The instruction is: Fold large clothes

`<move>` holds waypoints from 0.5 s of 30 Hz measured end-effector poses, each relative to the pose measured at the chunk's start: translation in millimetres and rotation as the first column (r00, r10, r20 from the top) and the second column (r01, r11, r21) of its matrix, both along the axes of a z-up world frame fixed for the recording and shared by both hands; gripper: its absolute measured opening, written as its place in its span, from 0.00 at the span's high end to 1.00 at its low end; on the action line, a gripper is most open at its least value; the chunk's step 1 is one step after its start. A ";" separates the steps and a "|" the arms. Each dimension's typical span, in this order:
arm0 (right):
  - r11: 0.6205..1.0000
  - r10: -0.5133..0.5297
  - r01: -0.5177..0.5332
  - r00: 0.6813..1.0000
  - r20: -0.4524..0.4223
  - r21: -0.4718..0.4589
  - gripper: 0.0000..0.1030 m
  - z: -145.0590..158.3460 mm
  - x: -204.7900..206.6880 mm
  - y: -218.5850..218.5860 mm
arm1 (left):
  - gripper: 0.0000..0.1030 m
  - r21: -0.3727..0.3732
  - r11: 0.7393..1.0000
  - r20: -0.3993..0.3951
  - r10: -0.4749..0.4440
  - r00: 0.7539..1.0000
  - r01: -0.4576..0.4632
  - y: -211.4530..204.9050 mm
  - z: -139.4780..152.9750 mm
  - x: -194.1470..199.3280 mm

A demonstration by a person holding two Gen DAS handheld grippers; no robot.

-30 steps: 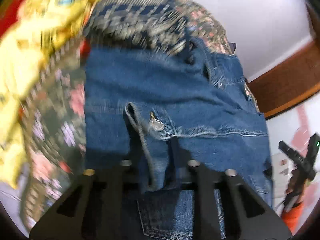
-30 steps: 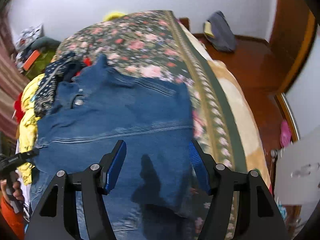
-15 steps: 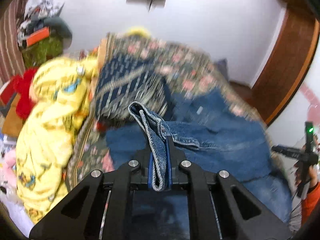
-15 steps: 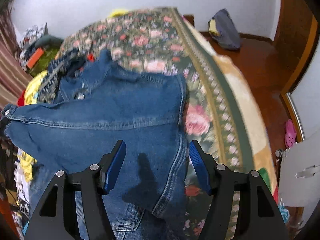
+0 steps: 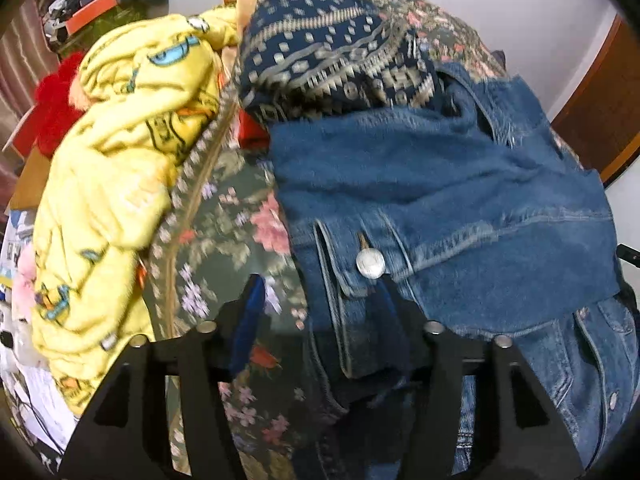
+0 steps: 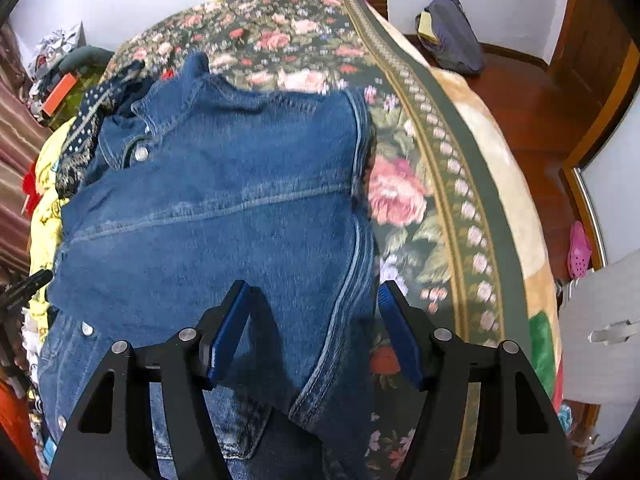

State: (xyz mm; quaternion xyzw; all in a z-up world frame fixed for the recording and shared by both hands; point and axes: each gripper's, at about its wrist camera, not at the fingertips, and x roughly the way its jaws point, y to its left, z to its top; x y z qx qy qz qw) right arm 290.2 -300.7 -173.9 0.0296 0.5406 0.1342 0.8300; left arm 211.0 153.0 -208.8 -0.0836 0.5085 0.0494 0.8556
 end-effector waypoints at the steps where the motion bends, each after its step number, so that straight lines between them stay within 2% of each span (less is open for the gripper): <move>1: 1.000 -0.005 0.005 1.000 0.007 0.008 0.39 2.2 3.7 -1.7 | 0.39 -0.001 1.000 0.011 0.003 1.000 -0.003 4.9 4.0 3.0; 6: 0.999 -0.031 0.031 0.999 0.022 0.022 0.39 6.2 30.5 -3.5 | 0.38 -0.057 0.998 0.011 0.027 1.000 -0.027 30.9 -0.8 33.0; 12: 0.995 -0.061 0.062 0.998 -0.016 0.073 0.39 -7.0 67.4 -5.1 | 0.38 -0.189 0.977 -0.042 0.087 0.995 -0.093 56.6 -33.3 69.3; 15: 0.993 -0.066 0.070 0.997 -0.039 0.098 0.39 -15.7 81.6 -5.4 | 0.38 -0.223 0.970 -0.045 0.086 0.995 -0.094 57.4 -43.5 80.6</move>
